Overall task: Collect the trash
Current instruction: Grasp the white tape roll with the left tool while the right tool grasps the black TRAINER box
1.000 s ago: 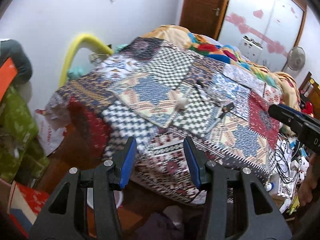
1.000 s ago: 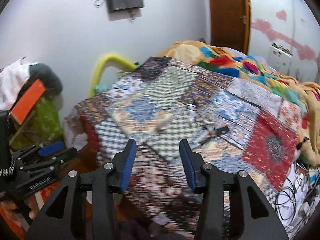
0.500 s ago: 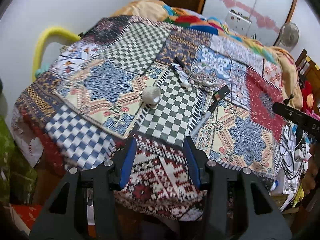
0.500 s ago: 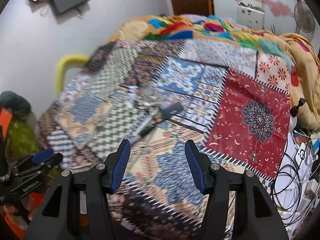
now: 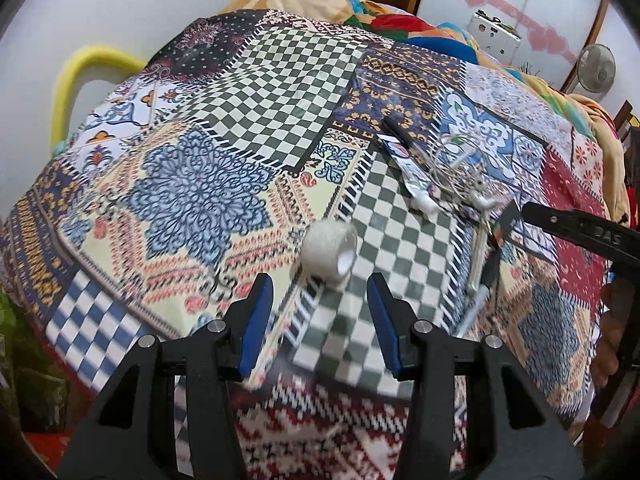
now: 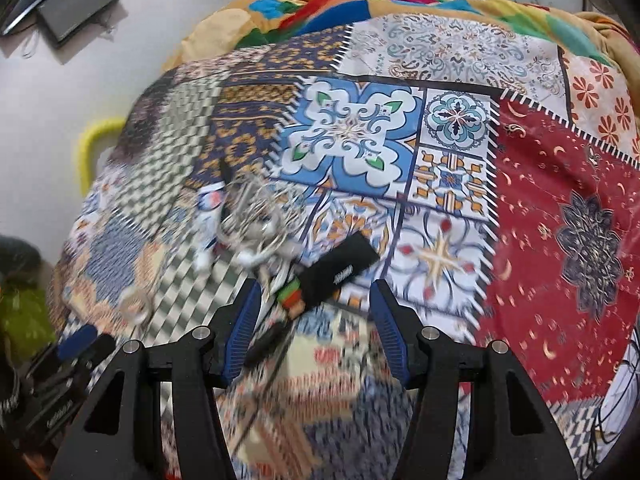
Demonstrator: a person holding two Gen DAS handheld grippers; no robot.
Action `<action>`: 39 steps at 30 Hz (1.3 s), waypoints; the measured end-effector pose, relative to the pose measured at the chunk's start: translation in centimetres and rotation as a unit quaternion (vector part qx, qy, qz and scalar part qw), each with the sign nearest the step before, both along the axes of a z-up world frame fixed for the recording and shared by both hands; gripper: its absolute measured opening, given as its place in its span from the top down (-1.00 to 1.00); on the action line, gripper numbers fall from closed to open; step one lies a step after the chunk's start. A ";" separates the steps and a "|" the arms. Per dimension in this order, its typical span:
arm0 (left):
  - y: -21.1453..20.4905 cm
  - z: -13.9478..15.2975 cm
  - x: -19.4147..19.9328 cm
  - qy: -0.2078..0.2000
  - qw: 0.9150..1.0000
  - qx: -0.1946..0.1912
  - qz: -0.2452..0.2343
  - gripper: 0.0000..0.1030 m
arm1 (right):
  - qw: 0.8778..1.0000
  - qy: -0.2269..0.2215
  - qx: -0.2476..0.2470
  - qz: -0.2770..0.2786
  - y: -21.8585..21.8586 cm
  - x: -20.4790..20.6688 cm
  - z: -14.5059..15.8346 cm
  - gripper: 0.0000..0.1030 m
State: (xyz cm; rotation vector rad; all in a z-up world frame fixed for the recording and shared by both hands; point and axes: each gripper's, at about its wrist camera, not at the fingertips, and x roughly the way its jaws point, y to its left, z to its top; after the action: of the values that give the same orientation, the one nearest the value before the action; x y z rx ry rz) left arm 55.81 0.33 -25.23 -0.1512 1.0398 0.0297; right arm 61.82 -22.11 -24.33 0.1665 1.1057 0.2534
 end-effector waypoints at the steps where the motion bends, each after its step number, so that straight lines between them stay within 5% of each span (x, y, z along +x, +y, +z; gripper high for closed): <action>1: 0.1 -0.4 0.6 0.000 1.000 -0.004 -0.001 0.07 | 1.000 0.000 -0.009 -0.009 0.1 0.5 -0.5 -0.02; 7: -0.5 -1.9 2.4 -0.004 1.000 -0.009 -0.024 0.07 | 0.998 -0.005 -0.062 -0.025 0.7 1.6 -2.4 -0.02; 14: -0.9 -2.9 3.1 -0.011 1.000 -0.004 -0.029 0.07 | 0.994 -0.035 -0.103 0.021 2.3 -0.1 -2.9 -0.12; 17: -1.1 -2.7 2.9 -0.025 0.999 0.002 -0.038 0.11 | 0.993 -0.037 -0.103 0.033 1.9 -0.8 -2.9 -0.12; 20: -1.3 -2.4 2.7 -0.031 0.998 0.010 -0.046 0.53 | 0.993 -0.034 -0.105 0.030 0.4 -1.5 -2.8 -0.12; 27: -1.2 -1.6 1.7 -0.044 0.998 0.002 -0.042 0.53 | 0.998 -0.014 -0.051 0.038 -1.6 -0.4 -2.2 -0.12; 31: -0.9 -1.5 1.3 -0.039 0.999 -0.005 -0.033 0.53 | 0.995 -0.017 -0.072 0.065 0.3 0.5 -2.5 -0.11; 36: -1.2 -1.4 0.8 -0.038 0.998 0.001 -0.044 0.53 | 0.985 -0.045 -0.136 0.092 2.8 0.4 -3.2 0.09; 39: -1.5 -1.3 0.8 -0.036 0.998 0.008 -0.045 0.53 | 0.984 -0.054 -0.133 0.109 3.0 0.3 -3.1 0.24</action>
State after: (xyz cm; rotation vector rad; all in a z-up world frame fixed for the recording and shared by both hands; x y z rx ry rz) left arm 56.57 -1.18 -26.54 -0.0897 0.9726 -0.0480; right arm 62.15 -19.15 -27.47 -0.2067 1.0395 0.3035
